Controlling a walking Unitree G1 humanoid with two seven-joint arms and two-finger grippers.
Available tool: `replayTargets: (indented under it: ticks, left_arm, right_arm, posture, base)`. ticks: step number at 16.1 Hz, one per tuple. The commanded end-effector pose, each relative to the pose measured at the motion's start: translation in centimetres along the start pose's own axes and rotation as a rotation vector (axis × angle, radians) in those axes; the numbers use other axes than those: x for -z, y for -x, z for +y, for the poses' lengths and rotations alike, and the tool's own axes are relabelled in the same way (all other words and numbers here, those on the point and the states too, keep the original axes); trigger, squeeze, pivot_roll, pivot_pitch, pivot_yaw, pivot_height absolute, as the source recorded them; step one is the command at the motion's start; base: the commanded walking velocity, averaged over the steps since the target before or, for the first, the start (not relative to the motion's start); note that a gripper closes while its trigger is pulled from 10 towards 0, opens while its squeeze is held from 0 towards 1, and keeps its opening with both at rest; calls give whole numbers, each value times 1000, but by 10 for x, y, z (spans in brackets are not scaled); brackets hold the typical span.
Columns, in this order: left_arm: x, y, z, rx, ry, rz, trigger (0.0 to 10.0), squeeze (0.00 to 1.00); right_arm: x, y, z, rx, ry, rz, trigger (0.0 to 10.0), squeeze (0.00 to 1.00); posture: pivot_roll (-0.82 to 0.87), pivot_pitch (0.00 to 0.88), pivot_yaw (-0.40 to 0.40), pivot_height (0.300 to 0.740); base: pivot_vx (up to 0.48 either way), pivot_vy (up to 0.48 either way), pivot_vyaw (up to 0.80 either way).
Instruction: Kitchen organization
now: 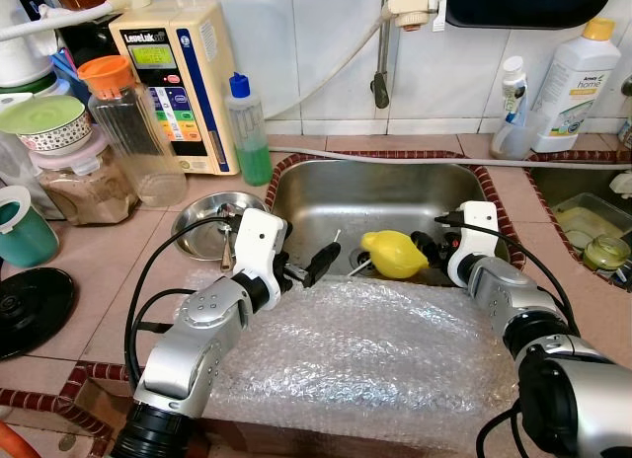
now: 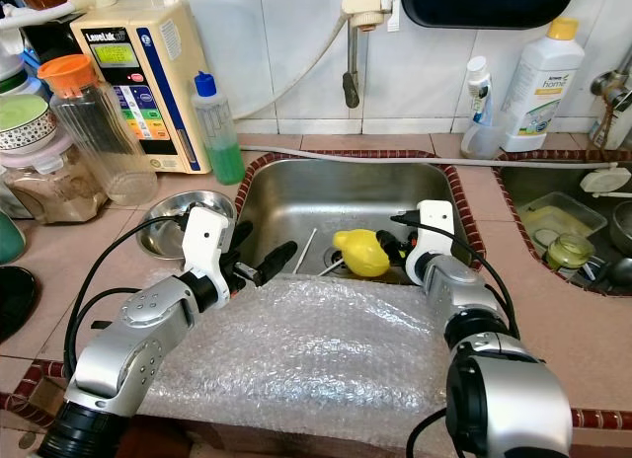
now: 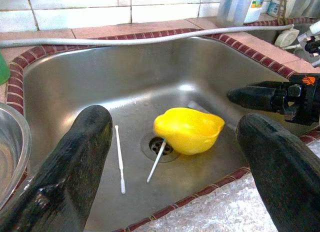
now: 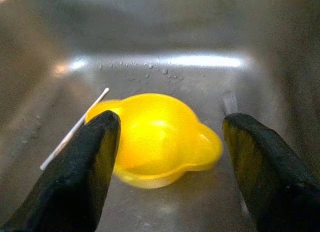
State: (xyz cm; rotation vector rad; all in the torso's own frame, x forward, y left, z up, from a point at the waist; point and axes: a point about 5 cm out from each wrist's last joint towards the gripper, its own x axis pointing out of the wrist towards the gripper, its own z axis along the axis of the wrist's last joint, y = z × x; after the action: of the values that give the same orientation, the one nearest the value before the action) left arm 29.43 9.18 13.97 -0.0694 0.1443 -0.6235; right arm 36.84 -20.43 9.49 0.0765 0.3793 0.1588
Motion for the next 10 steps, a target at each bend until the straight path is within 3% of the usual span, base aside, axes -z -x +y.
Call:
replayTargets:
  ticks: [1,5,8,10]
  left_arm:
    - [-6,0,5,-46,-32,-30,10000,1000]
    - [-13,-1,19,-175,-19,-99,10000,1000]
    - [-17,-2,28,-259,-37,-116,10000,1000]
    - [-19,-3,29,-290,-35,-143,10000,1000]
  right_arm:
    - [4,1,0,11,111,-1,10000,1000]
    - [-17,6,15,-54,246,-227,10000,1000]
    - [-30,22,37,-123,262,-396,10000,1000]
    - [-35,33,41,-111,269,-451,10000,1000]
  posture:
    - [102,0,94,740]
    - [69,0,84,740]
    - [46,0,88,740]
    - [10,0,76,740]
  base:
    - [0,0,0]
    - [0,0,0]
    - [0,0,0]
    - [0,0,0]
